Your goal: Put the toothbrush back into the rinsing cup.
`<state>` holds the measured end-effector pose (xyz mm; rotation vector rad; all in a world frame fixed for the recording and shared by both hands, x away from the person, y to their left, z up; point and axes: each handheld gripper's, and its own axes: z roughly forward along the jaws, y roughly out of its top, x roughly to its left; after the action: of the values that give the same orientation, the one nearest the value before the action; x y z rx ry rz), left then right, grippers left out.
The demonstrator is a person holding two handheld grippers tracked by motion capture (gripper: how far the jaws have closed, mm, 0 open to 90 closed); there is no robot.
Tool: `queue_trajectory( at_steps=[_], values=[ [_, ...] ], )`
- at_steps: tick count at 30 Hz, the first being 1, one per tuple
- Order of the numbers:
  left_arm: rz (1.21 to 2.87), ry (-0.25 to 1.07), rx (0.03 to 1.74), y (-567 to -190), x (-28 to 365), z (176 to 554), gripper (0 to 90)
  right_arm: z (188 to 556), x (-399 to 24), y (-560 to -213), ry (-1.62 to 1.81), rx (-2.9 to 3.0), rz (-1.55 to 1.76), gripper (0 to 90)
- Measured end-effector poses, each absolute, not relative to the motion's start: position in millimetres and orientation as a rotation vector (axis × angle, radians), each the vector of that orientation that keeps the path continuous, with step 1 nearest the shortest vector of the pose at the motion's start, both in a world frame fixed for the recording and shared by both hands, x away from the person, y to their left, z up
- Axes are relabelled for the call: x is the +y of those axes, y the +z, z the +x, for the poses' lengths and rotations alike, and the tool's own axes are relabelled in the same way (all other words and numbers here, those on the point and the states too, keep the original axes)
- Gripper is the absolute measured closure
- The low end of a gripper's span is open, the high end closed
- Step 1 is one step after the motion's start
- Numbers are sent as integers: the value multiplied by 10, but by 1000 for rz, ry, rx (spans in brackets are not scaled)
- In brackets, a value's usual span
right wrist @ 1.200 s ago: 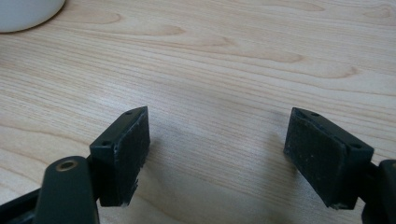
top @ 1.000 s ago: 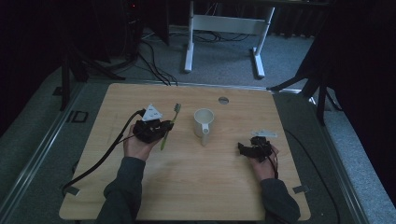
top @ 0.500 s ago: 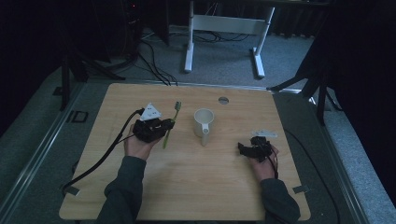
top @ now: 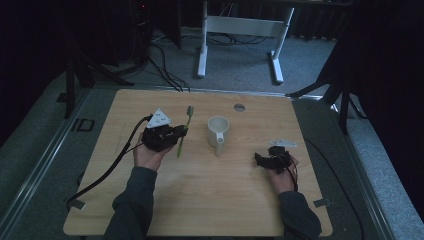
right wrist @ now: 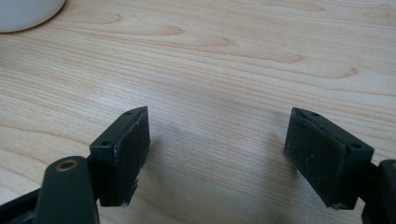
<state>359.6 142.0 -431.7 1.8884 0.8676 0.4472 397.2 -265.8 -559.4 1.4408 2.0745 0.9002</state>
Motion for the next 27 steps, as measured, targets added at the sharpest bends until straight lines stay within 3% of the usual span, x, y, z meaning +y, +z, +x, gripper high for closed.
queue_trajectory(
  at_steps=[27],
  values=[
    [1860, 459, 830, -4112, 1307, 3648, 803, 3972, -2658, -5593, 900, 2075, 1442, 219]
  ],
)
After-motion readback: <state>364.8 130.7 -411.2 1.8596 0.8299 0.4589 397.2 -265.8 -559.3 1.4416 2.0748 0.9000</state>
